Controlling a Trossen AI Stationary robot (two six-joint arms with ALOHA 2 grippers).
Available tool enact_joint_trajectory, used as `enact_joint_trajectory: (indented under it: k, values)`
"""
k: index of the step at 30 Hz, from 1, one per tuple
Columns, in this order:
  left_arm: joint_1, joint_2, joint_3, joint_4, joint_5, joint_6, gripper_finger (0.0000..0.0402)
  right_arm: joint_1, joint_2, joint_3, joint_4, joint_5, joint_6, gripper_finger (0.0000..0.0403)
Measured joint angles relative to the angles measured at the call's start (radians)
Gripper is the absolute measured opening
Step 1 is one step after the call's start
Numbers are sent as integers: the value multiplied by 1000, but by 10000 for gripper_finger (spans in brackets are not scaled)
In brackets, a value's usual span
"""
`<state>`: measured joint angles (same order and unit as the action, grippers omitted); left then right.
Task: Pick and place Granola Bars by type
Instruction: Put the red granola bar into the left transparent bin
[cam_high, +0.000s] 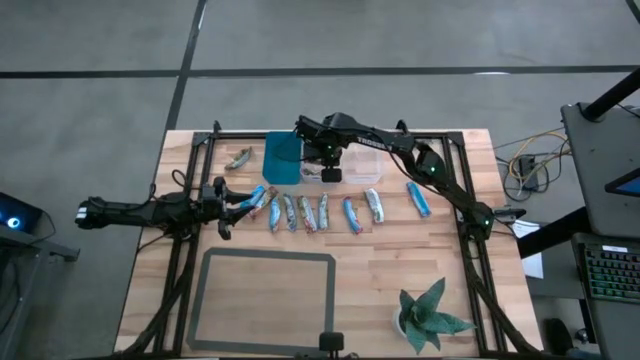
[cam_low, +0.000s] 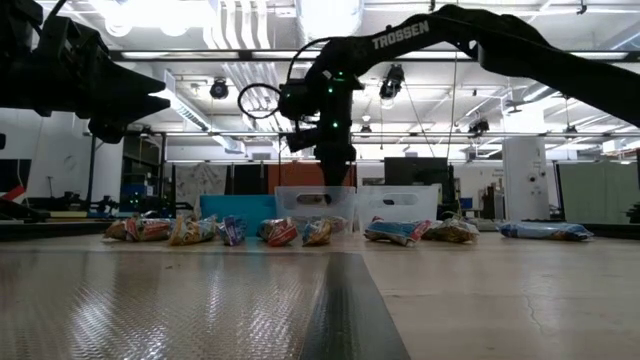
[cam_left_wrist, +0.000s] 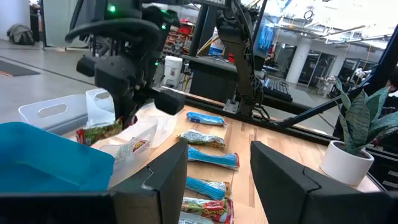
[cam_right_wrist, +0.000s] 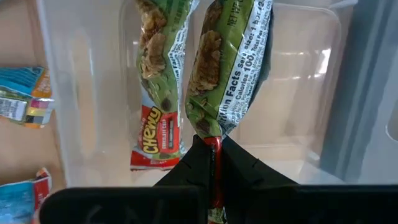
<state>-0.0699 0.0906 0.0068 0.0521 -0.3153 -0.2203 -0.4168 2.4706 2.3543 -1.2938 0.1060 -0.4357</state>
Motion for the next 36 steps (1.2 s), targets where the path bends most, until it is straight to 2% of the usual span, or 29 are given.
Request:
enact_joint_trajectory:
  k: [19,36]
  values:
    - [0,0,0,0,0,0,158,6,66,-2,-5,-2,-5,13]
    - [0,0,0,0,0,0,159,10,33,0,-40,11,2,140]
